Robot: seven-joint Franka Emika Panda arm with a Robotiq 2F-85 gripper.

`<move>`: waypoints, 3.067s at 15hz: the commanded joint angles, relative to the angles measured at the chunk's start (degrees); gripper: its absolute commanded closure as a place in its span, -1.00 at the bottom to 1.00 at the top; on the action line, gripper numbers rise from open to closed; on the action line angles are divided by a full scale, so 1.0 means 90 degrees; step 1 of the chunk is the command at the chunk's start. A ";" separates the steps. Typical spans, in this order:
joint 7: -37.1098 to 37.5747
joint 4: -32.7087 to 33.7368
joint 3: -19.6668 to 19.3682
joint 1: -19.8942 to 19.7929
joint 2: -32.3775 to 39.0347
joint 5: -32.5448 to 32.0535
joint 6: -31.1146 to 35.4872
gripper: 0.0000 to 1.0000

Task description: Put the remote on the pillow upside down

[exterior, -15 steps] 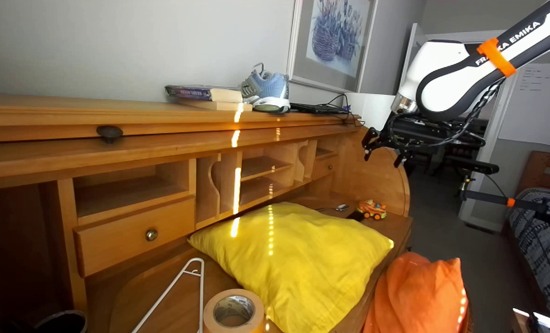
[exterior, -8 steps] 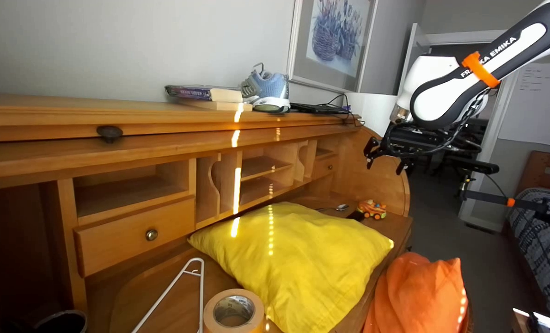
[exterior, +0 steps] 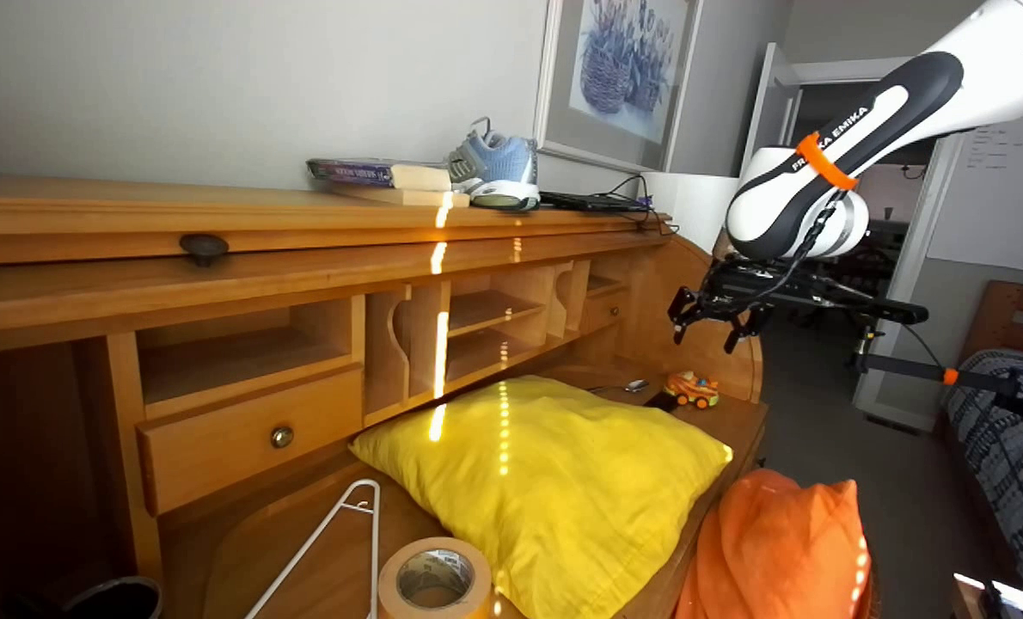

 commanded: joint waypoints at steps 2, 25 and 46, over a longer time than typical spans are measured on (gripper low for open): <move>-0.1239 0.0489 -0.0058 -0.0044 0.0825 0.0901 0.0470 -1.00; 0.0165 0.3056 -0.0373 0.0081 0.3730 0.1576 -0.0075 -1.00; 0.0103 0.4121 -0.0190 0.0041 0.4837 0.1601 -0.0186 -0.47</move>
